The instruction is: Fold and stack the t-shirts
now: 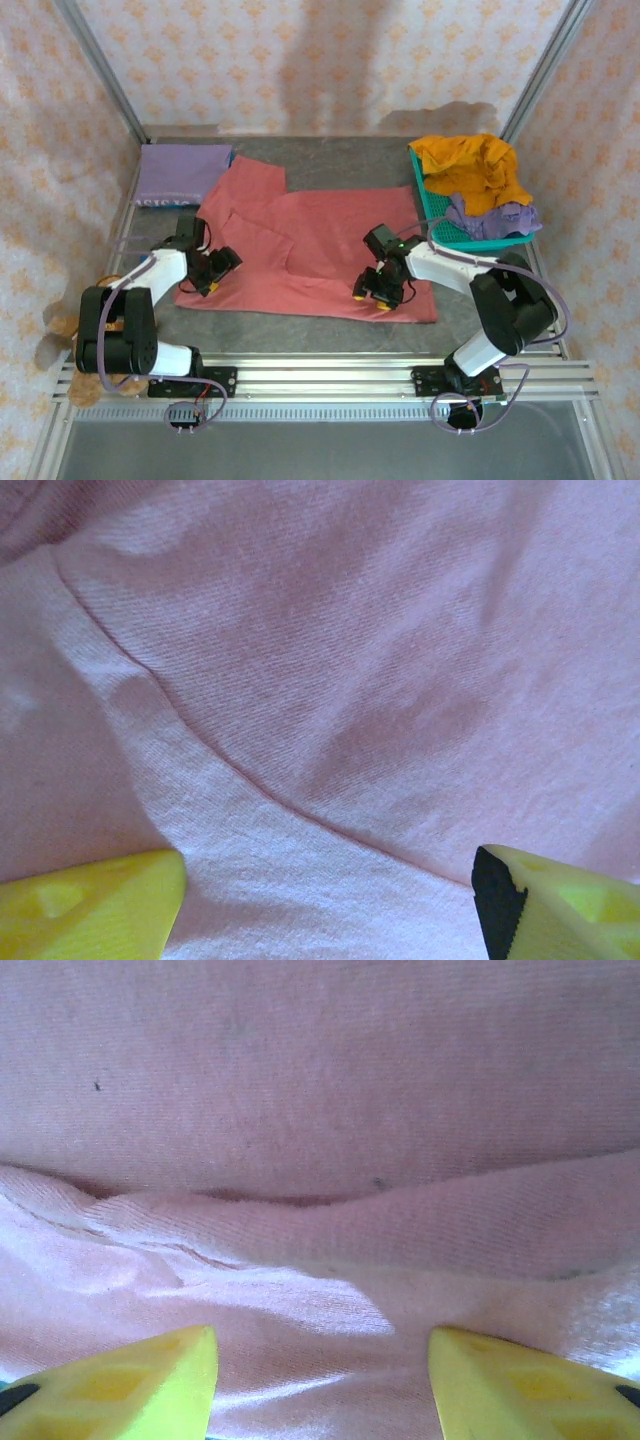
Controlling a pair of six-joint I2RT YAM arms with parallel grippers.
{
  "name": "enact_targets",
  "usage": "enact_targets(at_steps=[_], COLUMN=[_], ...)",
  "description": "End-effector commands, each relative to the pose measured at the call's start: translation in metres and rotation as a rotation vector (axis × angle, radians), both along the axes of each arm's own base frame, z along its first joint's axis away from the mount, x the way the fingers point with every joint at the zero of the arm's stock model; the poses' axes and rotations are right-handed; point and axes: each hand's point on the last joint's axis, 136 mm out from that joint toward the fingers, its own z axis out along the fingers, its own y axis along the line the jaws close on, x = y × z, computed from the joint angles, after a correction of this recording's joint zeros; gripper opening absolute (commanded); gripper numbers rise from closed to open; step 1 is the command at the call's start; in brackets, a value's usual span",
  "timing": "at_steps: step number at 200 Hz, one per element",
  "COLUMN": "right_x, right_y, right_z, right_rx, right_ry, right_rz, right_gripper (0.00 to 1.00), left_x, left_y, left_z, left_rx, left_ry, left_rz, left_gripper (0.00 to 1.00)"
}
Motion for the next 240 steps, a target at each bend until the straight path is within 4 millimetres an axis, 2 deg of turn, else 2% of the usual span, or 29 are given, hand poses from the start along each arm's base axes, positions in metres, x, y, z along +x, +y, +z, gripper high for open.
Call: enact_targets(at_steps=[1,17,53,72,96,124,144,203,240], right_x=[-0.018,-0.008,0.018,0.032,0.06,0.092,0.099,0.068,0.046], right_y=[-0.018,-0.014,-0.008,-0.007,-0.002,0.005,0.007,-0.008,-0.019], right_z=[0.005,0.022,0.055,0.064,0.066,0.059,0.047,0.012,-0.005], right_rx=[-0.08,-0.074,-0.08,-0.086,-0.074,-0.067,-0.081,-0.118,-0.135], right_ry=[0.059,0.018,-0.072,-0.114,-0.166,-0.173,-0.148,-0.048,-0.002], right_rz=[-0.004,0.005,0.028,0.032,0.033,0.019,0.016,-0.021,-0.041], right_gripper=[0.59,0.59,0.59,0.59,0.59,0.59,0.59,0.59,0.59], left_x=[-0.054,-0.047,-0.011,0.016,0.048,0.071,0.075,0.056,0.042], left_y=[-0.003,0.0,0.006,0.009,0.007,0.004,-0.001,-0.032,-0.041], left_z=[-0.017,0.0,0.052,0.074,0.084,0.077,0.064,0.018,-0.003], left_rx=[-0.005,0.016,0.061,0.08,0.07,0.052,0.03,-0.002,0.002], left_ry=[0.182,0.151,0.069,0.024,0.01,0.005,0.027,0.098,0.131], left_rz=[0.027,0.014,-0.033,-0.065,-0.091,-0.097,-0.11,-0.148,-0.161], left_gripper=[0.8,0.81,0.81,0.81,0.8,0.8,0.8,0.8,0.8])
